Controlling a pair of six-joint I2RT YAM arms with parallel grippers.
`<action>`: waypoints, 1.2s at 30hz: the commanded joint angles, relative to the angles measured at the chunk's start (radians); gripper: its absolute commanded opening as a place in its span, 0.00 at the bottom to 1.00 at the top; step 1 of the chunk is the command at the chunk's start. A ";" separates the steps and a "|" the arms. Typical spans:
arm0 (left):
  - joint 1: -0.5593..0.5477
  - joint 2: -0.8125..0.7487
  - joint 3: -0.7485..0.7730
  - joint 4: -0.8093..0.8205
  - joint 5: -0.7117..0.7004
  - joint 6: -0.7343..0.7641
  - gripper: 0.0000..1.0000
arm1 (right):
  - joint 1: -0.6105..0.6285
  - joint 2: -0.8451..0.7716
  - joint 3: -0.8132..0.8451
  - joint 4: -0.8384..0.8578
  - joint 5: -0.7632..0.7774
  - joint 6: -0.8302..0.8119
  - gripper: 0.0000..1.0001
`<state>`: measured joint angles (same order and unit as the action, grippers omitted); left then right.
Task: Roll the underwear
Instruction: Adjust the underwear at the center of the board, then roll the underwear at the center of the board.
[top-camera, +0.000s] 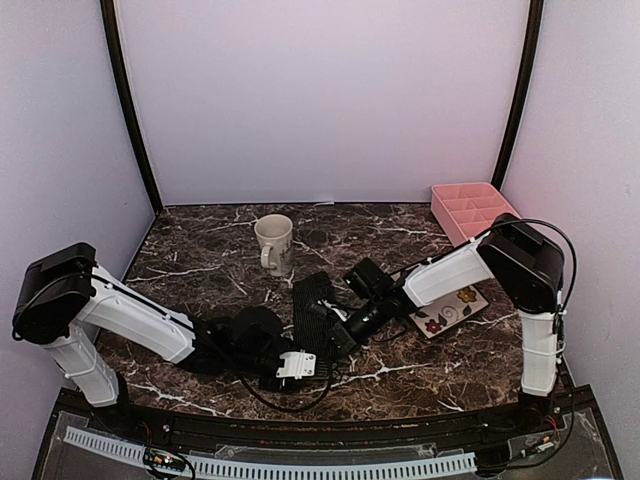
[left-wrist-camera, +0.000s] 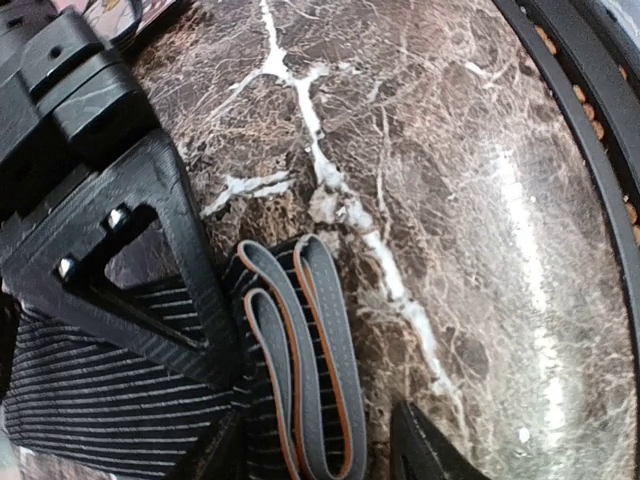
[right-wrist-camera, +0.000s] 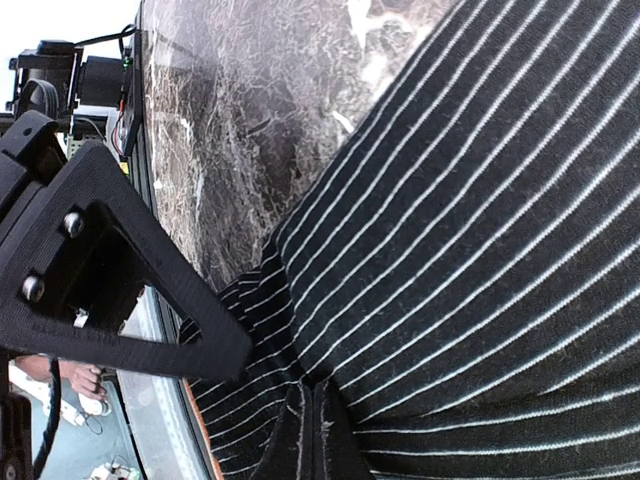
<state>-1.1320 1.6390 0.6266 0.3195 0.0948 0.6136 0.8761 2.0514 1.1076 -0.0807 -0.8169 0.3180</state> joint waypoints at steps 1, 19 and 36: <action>-0.008 0.034 0.025 -0.044 -0.062 0.040 0.48 | 0.001 0.054 -0.044 -0.076 0.096 -0.048 0.00; 0.119 0.075 0.225 -0.536 0.577 -0.129 0.00 | 0.055 -0.446 -0.366 0.242 0.381 -0.117 0.45; 0.315 0.408 0.480 -0.817 0.885 -0.113 0.00 | 0.435 -0.491 -0.354 0.239 0.818 -0.450 0.55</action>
<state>-0.8352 1.9980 1.0958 -0.3908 0.9810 0.4854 1.2709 1.5066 0.7002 0.1272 -0.1112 -0.0517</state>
